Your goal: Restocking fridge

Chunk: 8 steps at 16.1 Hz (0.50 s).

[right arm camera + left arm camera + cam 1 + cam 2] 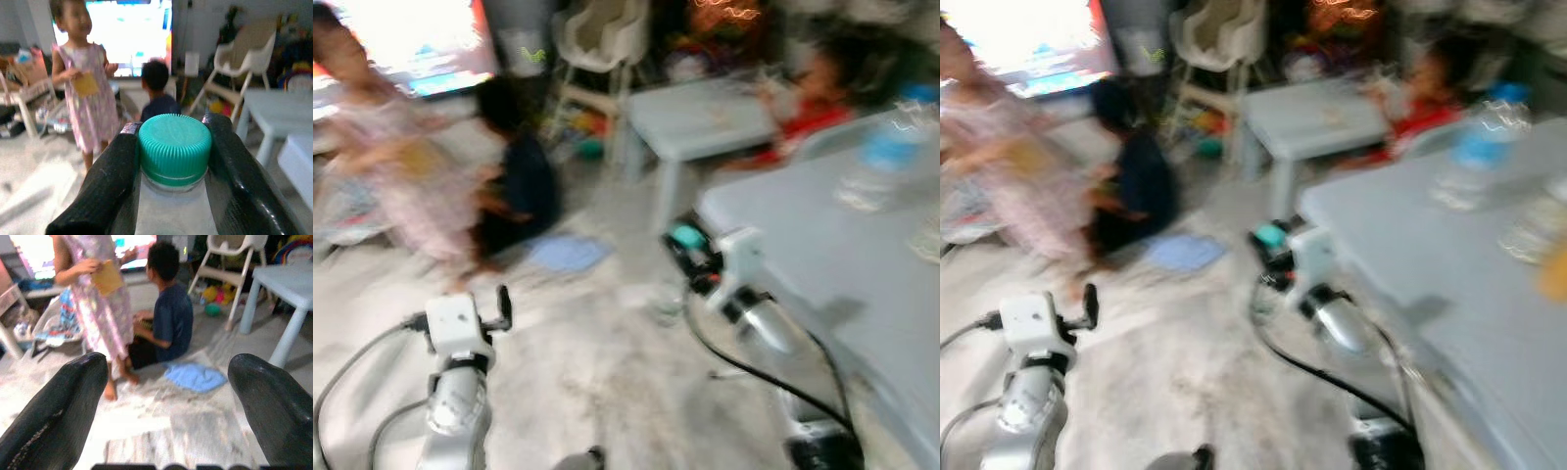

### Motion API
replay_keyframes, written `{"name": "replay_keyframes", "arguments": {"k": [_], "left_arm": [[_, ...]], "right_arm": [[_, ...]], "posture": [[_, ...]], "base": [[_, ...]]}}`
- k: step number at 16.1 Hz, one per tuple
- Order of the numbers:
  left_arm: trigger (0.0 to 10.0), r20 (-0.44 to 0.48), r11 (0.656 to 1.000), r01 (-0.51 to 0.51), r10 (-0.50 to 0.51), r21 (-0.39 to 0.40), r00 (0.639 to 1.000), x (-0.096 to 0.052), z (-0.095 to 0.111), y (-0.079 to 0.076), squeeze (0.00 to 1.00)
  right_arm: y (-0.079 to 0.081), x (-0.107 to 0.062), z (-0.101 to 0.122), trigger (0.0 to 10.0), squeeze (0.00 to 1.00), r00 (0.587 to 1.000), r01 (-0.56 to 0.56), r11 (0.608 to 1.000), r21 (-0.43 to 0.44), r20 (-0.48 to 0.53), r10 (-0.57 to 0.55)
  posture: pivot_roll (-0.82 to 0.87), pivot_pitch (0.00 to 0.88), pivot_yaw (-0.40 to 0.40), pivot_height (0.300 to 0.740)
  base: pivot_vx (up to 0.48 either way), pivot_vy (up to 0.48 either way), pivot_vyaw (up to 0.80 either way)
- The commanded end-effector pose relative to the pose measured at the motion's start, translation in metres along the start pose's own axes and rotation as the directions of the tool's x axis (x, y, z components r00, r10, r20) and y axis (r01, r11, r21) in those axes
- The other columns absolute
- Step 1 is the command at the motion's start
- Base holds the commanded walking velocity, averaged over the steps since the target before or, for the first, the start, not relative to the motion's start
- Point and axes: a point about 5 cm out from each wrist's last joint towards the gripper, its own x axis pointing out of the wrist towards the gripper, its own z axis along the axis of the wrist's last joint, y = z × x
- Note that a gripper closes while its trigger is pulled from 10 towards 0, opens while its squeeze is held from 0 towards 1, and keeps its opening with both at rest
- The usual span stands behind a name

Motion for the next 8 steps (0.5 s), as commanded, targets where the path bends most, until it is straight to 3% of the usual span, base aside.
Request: {"name": "replay_keyframes", "arguments": {"k": [1,3,5,8], "left_arm": [[10.0,0.008,1.000,-0.001,0.001,0.017,1.000,0.001,0.001,0.004,0.00],[10.0,0.011,1.000,-0.003,0.003,0.025,1.000,0.003,0.002,0.008,0.00],[10.0,0.025,0.998,0.065,-0.065,0.001,0.998,0.007,0.007,-0.001,0.00],[10.0,0.035,0.997,0.071,-0.071,-0.005,0.997,0.010,0.009,-0.008,0.00]], "right_arm": [[-0.003,-0.002,0.003,10.0,0.00,0.999,0.028,1.000,0.003,0.015,-0.028],[-0.005,-0.005,-0.002,10.0,0.00,0.999,0.042,0.999,-0.008,0.003,-0.042],[-0.010,-0.001,-0.001,10.0,0.00,0.997,0.080,0.997,-0.001,0.012,-0.080],[-0.013,0.000,0.000,10.0,0.00,0.995,0.103,0.995,0.006,0.013,-0.103]], "posture": [[-0.03,0.000,0.029,0.740],[-0.04,0.000,0.039,0.740],[-0.04,0.000,0.043,0.740],[-0.04,0.000,0.042,0.740]], "base": [[0.000,0.000,0.77],[0.000,0.000,0.77],[0.000,0.000,0.77],[0.000,0.000,0.77]]}}
